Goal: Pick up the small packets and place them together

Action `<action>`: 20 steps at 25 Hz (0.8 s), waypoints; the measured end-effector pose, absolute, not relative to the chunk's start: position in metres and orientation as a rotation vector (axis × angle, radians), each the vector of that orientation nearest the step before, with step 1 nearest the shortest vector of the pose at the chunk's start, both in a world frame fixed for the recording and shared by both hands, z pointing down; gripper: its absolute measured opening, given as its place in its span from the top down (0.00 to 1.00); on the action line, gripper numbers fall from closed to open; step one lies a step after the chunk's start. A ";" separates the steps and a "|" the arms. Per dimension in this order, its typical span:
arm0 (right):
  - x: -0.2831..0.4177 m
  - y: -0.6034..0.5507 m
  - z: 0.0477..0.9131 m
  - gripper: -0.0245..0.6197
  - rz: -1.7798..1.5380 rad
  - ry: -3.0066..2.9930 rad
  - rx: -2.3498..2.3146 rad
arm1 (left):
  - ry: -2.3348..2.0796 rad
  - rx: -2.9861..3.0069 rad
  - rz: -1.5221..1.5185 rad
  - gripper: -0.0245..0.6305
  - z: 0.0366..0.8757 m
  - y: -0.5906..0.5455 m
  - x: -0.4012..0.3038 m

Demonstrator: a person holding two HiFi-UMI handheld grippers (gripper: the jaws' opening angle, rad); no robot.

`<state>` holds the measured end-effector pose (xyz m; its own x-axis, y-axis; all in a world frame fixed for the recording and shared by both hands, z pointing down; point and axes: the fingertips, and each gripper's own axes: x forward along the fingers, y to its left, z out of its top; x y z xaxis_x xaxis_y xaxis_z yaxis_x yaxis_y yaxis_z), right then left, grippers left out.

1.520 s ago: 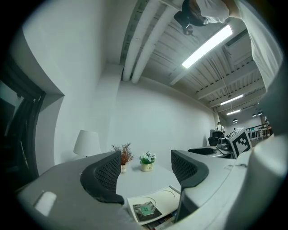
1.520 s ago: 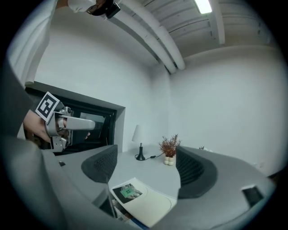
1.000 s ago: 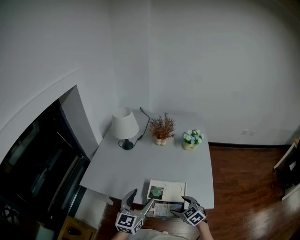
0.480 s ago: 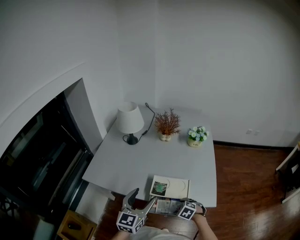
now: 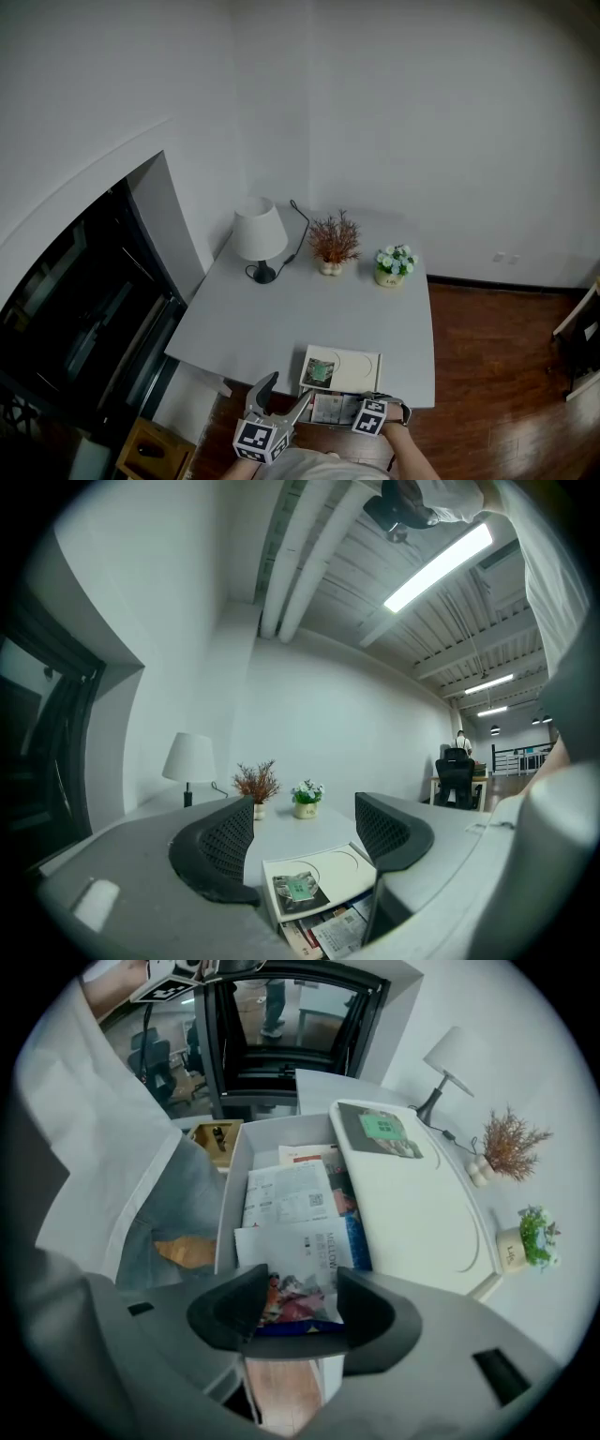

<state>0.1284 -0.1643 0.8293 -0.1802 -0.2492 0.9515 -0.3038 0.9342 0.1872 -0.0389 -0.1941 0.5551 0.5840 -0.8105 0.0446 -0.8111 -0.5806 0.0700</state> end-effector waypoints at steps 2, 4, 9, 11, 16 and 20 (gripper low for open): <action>0.131 -0.171 0.823 0.63 0.047 -1.795 0.469 | -1.395 2.717 0.015 0.47 0.557 -0.193 -0.038; 0.134 -0.177 0.816 0.77 0.040 -1.811 0.512 | -1.393 2.711 0.014 0.47 0.559 -0.192 -0.037; 0.135 -0.185 0.803 0.95 0.024 -1.848 0.564 | -1.395 2.706 0.007 0.47 0.559 -0.192 -0.036; 0.134 -0.184 0.800 0.95 0.024 -1.860 0.569 | -1.401 2.701 0.005 0.47 0.559 -0.193 -0.037; 0.137 -0.188 0.799 0.95 0.032 -1.864 0.663 | -1.404 2.703 0.009 0.47 0.560 -0.193 -0.037; 0.126 -0.183 0.796 0.89 0.015 -1.906 0.643 | -1.402 2.698 0.006 0.47 0.562 -0.191 -0.035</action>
